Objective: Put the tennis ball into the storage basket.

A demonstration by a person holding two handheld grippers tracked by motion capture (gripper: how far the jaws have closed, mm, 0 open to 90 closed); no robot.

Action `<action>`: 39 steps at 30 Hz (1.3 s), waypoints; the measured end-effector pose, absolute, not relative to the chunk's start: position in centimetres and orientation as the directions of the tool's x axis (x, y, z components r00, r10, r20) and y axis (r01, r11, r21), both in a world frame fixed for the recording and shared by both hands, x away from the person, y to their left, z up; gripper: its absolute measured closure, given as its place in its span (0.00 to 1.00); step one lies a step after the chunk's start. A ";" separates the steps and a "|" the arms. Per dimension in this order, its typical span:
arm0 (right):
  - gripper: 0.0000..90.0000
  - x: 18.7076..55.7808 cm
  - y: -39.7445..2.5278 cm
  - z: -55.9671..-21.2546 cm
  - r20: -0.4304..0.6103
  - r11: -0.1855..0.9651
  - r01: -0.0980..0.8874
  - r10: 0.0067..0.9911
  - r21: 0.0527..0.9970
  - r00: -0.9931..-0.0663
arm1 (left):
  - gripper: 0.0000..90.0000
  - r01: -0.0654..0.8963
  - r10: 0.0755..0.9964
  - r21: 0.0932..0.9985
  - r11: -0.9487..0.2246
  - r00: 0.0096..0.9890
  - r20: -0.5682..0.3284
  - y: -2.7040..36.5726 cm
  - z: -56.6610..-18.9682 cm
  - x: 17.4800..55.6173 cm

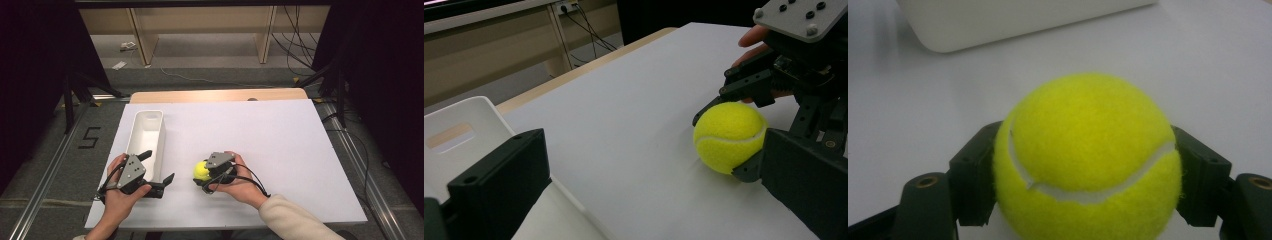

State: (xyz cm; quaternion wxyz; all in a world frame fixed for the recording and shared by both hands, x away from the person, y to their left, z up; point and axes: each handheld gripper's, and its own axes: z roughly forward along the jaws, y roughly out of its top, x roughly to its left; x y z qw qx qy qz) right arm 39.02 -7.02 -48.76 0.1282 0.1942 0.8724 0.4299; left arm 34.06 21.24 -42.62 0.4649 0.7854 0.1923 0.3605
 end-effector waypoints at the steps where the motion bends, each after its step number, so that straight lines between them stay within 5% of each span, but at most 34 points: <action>1: 0.30 39.0 -7.0 -48.7 -0.057 0.553 0.228 0.450 0.801 -0.891 | 0.00 -0.033 0.637 0.869 -0.494 0.666 0.388 21.2 -42.6 34.1; 39: 0.30 39.5 -7.2 -47.2 -0.071 0.528 0.217 0.471 0.821 -0.879 | 0.00 -0.033 0.640 0.872 -0.489 0.665 0.384 21.2 -42.6 34.0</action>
